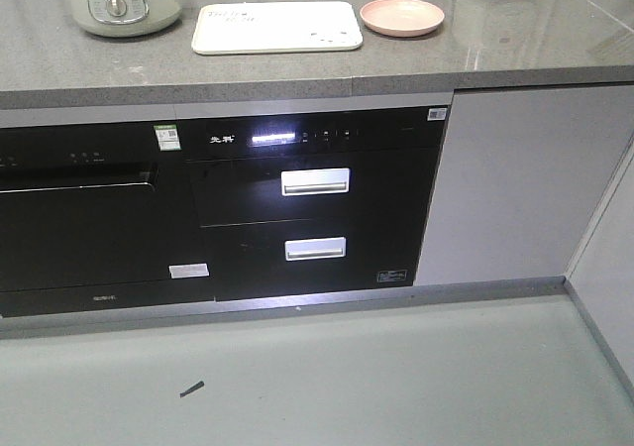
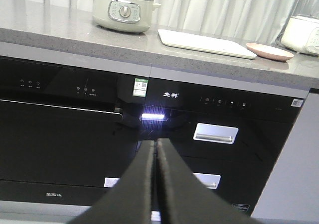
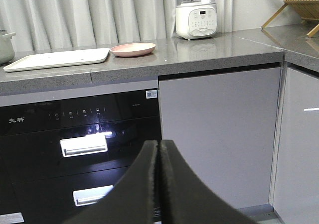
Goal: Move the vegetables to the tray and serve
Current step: 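Continue driving closer to the counter, approaching the pot and tray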
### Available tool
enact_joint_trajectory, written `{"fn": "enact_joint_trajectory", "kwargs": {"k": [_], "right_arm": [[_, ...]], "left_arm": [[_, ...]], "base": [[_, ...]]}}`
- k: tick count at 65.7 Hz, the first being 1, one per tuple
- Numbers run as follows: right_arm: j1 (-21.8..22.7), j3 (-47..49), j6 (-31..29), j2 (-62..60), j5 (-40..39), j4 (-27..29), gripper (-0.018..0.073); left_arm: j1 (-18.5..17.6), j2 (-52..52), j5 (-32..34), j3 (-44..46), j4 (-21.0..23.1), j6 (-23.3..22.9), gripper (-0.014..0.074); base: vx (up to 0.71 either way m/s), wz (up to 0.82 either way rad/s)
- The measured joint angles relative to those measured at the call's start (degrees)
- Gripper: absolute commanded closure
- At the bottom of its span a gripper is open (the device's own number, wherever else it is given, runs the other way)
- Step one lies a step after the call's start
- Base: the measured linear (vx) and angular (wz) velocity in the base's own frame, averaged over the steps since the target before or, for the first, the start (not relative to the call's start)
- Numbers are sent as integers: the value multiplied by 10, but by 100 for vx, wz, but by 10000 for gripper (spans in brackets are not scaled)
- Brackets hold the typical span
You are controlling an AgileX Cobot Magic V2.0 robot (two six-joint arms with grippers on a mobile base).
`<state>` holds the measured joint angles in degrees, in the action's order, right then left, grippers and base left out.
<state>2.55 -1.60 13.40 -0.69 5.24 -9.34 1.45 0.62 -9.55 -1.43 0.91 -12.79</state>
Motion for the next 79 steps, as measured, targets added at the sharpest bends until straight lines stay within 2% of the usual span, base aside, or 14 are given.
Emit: {"fn": "enact_joint_trajectory", "kwargs": {"k": [79], "right_arm": [[0, 0, 0, 0, 0, 0, 561]], "left_arm": [[0, 0, 0, 0, 0, 0, 602]], "base": [[9, 0]]}}
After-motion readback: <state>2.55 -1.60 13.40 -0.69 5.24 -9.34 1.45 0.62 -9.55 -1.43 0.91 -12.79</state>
